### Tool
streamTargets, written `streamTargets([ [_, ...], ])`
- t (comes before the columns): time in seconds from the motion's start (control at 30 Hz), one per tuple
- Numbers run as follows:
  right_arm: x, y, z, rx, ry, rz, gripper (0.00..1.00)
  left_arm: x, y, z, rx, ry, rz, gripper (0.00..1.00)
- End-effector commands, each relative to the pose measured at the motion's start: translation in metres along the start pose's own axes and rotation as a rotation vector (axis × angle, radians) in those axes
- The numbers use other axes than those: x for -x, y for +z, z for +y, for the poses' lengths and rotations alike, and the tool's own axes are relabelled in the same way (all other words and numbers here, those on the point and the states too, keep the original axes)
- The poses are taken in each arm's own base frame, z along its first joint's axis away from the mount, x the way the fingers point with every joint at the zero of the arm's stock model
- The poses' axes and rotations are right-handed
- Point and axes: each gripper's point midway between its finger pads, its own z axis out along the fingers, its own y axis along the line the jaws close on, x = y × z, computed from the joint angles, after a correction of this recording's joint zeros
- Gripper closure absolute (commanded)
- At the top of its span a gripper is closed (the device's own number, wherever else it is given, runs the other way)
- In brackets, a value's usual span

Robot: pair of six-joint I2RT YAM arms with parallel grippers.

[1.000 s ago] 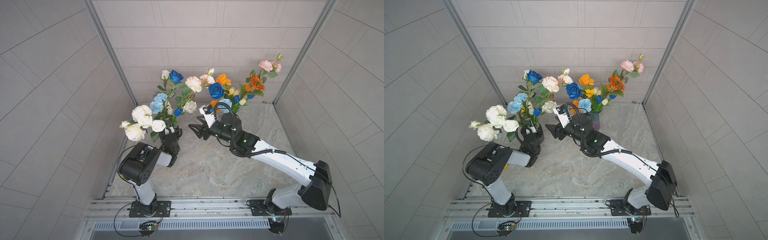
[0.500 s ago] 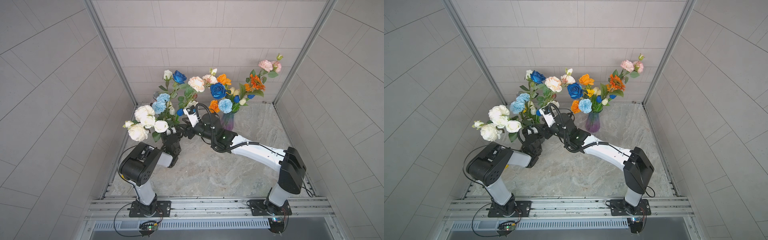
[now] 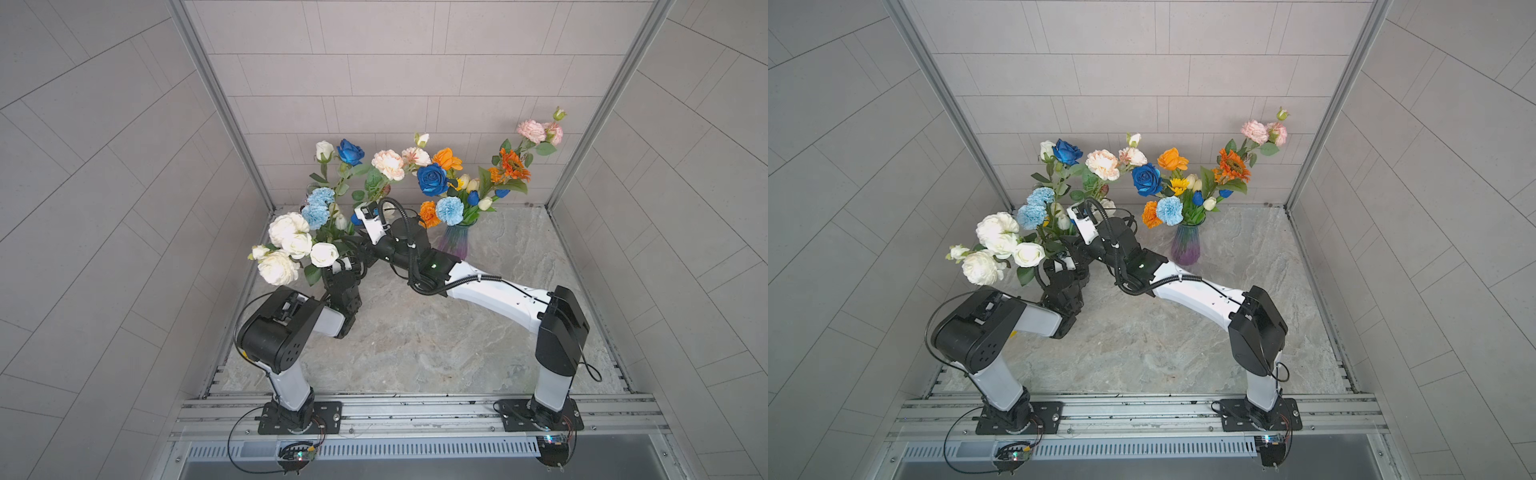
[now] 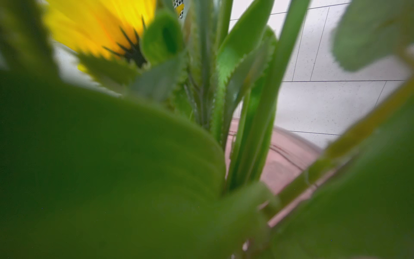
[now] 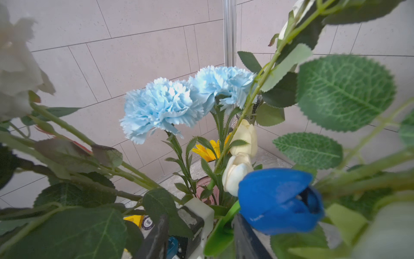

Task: Pick out blue flowers from the vase
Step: Pick up the flower from the vase.

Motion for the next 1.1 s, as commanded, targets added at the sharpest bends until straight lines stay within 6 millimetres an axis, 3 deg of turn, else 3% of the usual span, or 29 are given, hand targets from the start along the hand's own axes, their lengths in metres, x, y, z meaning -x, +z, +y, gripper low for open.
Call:
streamTargets([
  [0.0,0.004,-0.002,-0.007,-0.044,-0.032,0.007,0.52,0.005,-0.005,-0.002,-0.012,-0.024,-0.010,0.27],
  [0.27,0.002,-0.014,-0.015,-0.087,-0.033,-0.003,0.52,0.004,-0.005,-0.002,-0.011,-0.024,-0.008,0.27],
  [0.87,0.017,0.006,-0.028,-0.094,-0.047,-0.053,0.51,0.002,-0.008,-0.007,-0.029,-0.017,-0.004,0.27],
  [1.07,0.015,0.021,-0.027,-0.071,-0.038,-0.042,0.60,0.002,-0.010,-0.010,-0.035,-0.019,-0.004,0.27],
])
